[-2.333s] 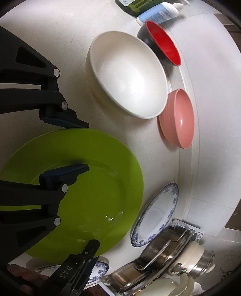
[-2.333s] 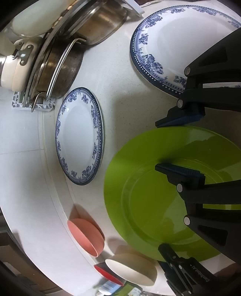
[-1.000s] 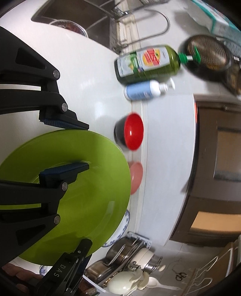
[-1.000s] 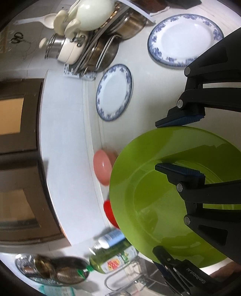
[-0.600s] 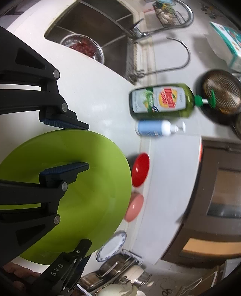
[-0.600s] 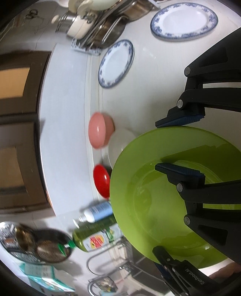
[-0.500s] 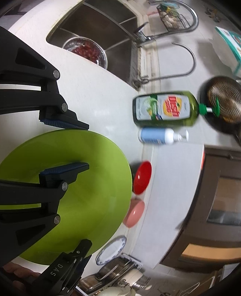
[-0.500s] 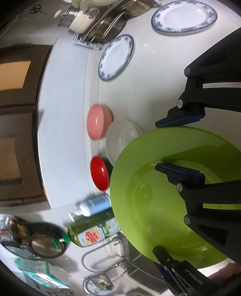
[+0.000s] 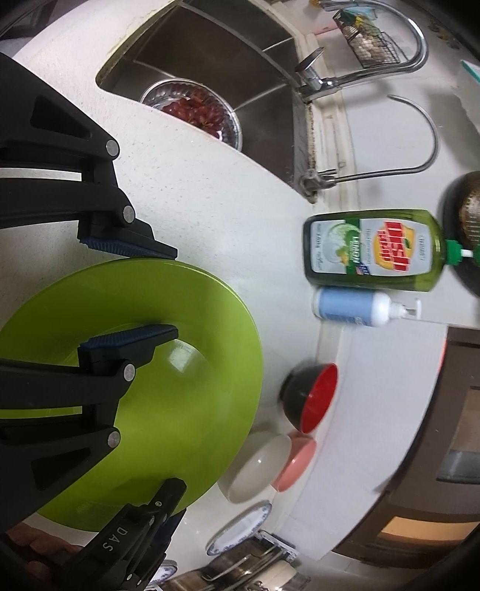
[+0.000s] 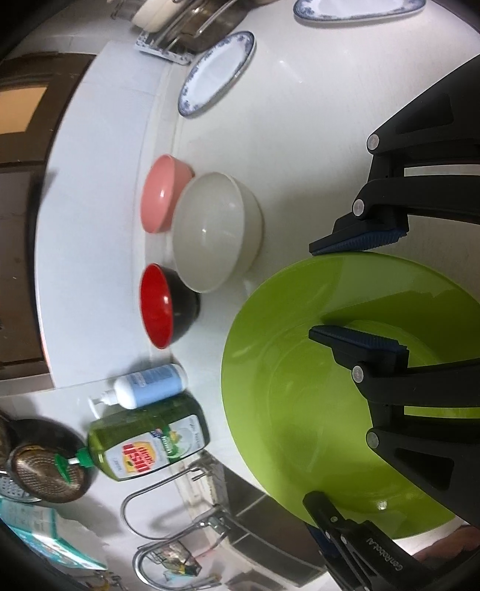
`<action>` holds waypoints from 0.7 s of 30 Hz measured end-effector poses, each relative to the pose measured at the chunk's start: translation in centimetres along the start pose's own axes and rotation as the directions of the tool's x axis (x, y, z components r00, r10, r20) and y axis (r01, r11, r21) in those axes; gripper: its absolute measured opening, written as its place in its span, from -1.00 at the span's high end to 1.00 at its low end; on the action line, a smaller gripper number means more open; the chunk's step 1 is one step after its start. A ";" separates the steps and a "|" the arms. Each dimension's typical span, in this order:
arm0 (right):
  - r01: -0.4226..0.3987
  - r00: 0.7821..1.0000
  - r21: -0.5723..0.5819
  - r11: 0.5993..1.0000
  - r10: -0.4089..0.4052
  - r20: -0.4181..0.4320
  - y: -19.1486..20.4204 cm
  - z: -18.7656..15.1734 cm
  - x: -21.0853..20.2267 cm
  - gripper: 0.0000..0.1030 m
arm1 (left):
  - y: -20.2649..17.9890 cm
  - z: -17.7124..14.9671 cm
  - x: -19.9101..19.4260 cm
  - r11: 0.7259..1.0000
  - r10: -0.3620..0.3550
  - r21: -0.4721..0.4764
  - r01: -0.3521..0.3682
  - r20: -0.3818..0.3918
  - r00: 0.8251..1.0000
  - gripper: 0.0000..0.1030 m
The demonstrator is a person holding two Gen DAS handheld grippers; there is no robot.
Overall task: Organize plates and bowls
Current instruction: 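Carry the green plate toward the sink with both tools, lower it, open both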
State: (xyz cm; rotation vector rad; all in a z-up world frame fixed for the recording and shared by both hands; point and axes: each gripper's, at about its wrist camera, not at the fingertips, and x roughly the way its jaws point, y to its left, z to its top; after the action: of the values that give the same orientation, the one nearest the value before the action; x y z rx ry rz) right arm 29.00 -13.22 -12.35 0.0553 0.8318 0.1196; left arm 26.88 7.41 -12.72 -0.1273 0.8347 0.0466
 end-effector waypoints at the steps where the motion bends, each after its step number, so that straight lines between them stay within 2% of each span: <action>1: 0.000 1.000 0.002 1.000 0.000 -0.011 0.0 -0.1 0.4 0.23 | 0.1 -0.1 0.4 1.000 0.001 0.002 -0.001 -0.006 1.000 0.32; 10: 0.005 0.997 0.005 1.000 -0.004 -0.073 0.3 -0.7 3.1 0.23 | 0.6 -0.6 3.0 1.000 0.007 0.007 -0.007 -0.057 0.998 0.32; 21: 0.007 0.994 0.007 1.000 -0.007 -0.105 0.6 -1.1 3.8 0.23 | 0.9 -1.1 3.9 1.000 0.016 0.010 -0.015 -0.080 0.997 0.31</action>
State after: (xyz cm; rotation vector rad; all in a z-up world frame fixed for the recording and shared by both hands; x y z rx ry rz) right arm 30.67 -12.15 -15.85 0.0536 0.9371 0.1135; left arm 28.60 8.14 -16.46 -0.1145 0.9160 0.0524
